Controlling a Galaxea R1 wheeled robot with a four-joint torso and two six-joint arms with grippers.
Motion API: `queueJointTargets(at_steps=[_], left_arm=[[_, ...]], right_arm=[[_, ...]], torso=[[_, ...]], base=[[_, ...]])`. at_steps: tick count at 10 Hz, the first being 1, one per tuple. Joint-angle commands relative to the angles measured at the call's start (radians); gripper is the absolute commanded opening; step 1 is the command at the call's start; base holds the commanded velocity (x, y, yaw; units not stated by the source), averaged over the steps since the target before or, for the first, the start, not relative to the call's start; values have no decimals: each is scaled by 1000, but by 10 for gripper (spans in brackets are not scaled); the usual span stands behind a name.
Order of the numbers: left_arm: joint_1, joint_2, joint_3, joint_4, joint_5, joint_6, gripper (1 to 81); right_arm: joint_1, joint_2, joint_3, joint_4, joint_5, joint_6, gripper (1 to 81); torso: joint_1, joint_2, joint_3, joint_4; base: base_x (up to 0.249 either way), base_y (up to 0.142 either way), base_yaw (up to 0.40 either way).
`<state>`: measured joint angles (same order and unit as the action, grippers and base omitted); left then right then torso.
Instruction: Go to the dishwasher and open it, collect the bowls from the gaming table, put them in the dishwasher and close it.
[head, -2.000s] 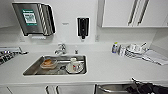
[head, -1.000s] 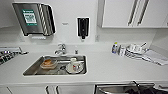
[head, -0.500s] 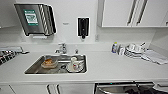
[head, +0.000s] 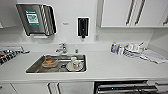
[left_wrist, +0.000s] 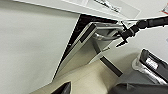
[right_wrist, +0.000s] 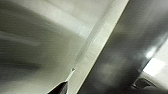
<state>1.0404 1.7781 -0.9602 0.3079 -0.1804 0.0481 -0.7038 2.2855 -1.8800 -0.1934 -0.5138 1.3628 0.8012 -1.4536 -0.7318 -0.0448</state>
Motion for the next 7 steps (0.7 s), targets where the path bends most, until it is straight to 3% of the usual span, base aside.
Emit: queueJointTargets(at_steps=[1, 7], left_arm=[[-79, -44, 24, 16, 6, -2, 811], [-78, -43, 26, 16, 7, -2, 811]], right_arm=[[26, 25, -37, -41, -164, -19, 811], [16, 28, -63, -40, -163, -22, 811]], torso=[[0, 0, 0, 0], [-1, 0, 1, 0]], base=[[0, 0, 0], [-45, 0, 0]])
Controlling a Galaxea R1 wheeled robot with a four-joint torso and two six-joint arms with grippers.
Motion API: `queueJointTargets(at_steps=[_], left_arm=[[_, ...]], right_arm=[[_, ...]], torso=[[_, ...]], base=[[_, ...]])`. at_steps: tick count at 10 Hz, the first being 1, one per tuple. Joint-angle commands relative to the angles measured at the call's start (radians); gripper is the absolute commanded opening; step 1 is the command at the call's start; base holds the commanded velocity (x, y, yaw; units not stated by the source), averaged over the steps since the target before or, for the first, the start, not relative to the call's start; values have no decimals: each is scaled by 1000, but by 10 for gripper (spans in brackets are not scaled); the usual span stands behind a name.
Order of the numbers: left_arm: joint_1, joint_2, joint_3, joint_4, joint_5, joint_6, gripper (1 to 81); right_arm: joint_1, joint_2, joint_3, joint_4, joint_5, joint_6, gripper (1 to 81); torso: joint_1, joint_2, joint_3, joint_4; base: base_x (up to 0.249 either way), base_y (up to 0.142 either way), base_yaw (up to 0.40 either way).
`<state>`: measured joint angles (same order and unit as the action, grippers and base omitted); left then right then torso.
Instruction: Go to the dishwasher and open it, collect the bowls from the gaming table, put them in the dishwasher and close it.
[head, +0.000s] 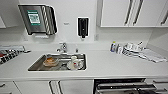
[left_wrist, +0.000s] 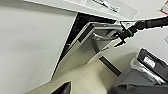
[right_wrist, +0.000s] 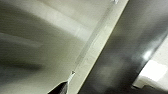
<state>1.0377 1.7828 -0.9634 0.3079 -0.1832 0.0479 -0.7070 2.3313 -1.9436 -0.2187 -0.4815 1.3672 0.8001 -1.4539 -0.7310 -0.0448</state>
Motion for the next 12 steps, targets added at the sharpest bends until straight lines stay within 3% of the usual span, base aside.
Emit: queueJointTargets(at_steps=[1, 12], left_arm=[[-75, -48, 29, 16, 14, -2, 811], [-75, -38, 31, 17, 24, 0, 811]], right_arm=[[14, -16, 0, -16, -195, -27, 811], [-47, 30, -29, -19, -177, -27, 811]], torso=[[0, 0, 0, 0], [2, 0, -2, 0]], base=[[-70, 0, 0], [-71, 0, 0]])
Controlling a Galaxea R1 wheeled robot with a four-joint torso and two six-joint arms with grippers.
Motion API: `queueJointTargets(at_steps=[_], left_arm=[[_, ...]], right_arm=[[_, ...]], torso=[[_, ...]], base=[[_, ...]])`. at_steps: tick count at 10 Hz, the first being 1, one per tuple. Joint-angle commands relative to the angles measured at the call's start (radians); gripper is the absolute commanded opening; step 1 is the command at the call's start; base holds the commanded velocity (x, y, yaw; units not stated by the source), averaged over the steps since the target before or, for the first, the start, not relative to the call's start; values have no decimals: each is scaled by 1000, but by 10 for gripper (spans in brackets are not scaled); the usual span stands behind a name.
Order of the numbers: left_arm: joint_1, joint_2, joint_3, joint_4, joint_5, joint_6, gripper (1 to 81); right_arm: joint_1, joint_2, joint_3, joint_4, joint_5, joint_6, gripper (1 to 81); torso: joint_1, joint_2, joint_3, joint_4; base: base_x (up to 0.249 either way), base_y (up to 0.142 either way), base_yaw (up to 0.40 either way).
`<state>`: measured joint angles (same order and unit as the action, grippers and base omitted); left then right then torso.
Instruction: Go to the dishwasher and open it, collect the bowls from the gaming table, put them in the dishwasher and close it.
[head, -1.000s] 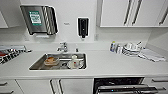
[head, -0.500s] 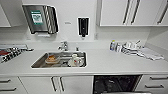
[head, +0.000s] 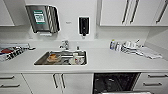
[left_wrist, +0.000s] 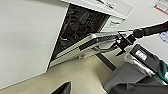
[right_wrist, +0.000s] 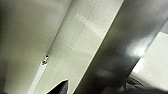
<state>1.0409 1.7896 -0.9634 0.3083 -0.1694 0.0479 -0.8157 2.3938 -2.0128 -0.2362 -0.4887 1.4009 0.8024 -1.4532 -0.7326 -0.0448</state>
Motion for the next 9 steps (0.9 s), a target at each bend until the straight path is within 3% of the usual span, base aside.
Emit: queueJointTargets(at_steps=[1, 9], left_arm=[[-78, -45, 31, 17, 10, 0, 811], [-57, -27, 22, 18, 25, 3, 811]], right_arm=[[55, -31, 40, -2, -163, -62, 811], [-76, 84, -122, -2, -54, -100, 811]], torso=[[0, 0, 0, 0], [1, 0, 0, 0]], base=[[-78, 0, 0], [-79, 0, 0]])
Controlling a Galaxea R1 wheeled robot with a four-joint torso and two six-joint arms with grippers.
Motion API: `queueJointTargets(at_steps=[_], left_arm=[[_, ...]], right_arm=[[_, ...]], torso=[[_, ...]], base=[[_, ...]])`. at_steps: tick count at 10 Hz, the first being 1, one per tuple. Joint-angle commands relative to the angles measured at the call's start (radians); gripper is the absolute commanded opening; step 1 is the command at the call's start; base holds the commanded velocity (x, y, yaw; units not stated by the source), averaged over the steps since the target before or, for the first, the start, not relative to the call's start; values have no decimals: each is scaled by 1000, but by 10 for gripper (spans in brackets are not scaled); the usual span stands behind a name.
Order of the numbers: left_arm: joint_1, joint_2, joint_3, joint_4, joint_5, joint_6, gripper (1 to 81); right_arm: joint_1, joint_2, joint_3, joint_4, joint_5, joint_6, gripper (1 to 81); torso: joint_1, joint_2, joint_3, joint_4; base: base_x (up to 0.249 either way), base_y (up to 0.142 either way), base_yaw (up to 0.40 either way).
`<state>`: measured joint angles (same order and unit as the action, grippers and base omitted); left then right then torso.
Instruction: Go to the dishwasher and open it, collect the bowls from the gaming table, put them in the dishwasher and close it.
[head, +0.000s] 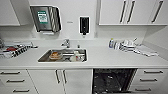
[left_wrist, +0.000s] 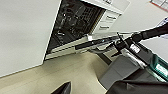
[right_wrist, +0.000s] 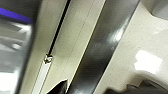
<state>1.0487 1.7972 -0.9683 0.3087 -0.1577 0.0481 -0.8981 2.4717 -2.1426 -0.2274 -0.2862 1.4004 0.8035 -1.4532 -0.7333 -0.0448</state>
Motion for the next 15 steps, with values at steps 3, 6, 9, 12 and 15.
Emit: queueJointTargets(at_steps=[3, 6, 9, 12, 15], left_arm=[[-34, 28, -41, 16, 36, 1, 811], [-9, 50, -93, 15, 36, -1, 811], [35, 119, -217, 10, 36, -2, 811], [99, 221, -375, -11, 30, -10, 811], [198, 401, -646, -109, 29, -17, 811]], right_arm=[[-26, 26, -59, -4, -226, -142, 811], [-28, -12, -26, -4, -225, -193, 811], [-34, -104, 104, -7, -191, -317, 811], [-61, -152, 184, -7, -154, -519, 811], [-147, -117, 176, -7, -111, -795, 811]], torso=[[0, 0, 0, 0], [-1, 0, 1, 0], [-2, 0, 0, 0], [-2, 0, 1, 0], [-2, 0, 1, 0]], base=[[-81, 0, 0], [-22, 0, 0], [0, 0, 0], [0, 0, 0], [0, 0, 0]])
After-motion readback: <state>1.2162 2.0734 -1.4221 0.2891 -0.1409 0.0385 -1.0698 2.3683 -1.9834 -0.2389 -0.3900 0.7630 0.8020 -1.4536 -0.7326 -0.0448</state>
